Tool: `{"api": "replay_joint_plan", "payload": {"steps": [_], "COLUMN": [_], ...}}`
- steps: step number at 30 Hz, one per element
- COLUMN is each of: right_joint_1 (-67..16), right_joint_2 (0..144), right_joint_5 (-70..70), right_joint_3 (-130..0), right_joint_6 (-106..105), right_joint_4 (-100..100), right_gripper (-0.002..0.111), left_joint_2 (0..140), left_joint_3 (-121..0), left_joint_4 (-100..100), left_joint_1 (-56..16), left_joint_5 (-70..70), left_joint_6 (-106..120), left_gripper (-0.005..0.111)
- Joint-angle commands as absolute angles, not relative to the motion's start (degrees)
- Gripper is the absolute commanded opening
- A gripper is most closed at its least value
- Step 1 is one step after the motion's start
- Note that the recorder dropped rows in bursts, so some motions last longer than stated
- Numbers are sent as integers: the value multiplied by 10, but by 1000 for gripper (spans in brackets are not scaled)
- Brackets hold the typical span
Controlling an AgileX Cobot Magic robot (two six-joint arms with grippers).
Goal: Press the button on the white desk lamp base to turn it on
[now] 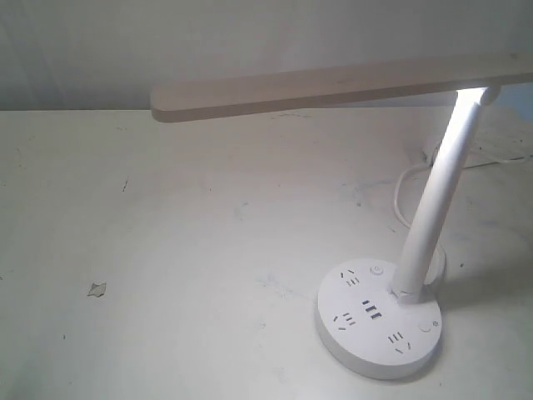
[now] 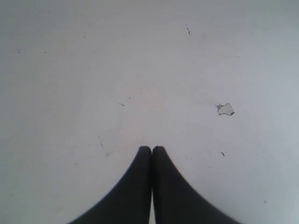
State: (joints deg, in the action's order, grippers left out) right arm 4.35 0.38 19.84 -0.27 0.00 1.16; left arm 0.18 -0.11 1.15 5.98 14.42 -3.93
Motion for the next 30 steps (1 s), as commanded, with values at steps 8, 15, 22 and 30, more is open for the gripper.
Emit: {"api": "replay_joint_plan", "payload": {"steps": [8,15,22,30], "right_joint_1": [46,46,46,46], "right_joint_2": [0,0,0,0], "right_joint_5": [197,197,197,197], "right_joint_3": [0,0,0,0], "right_joint_6": [3,3,3,13], "right_joint_4": [8,8,8,8], "right_gripper": [0,0,0,0], "left_joint_2": [0,0,0,0], "left_joint_3": [0,0,0,0], "left_joint_4": [11,11,11,11], "left_joint_1": [55,55,55,55], "left_joint_5": [145,145,145,145], "left_joint_6": [-40,-40,-40,-40], "left_gripper": [0,0,0,0]}}
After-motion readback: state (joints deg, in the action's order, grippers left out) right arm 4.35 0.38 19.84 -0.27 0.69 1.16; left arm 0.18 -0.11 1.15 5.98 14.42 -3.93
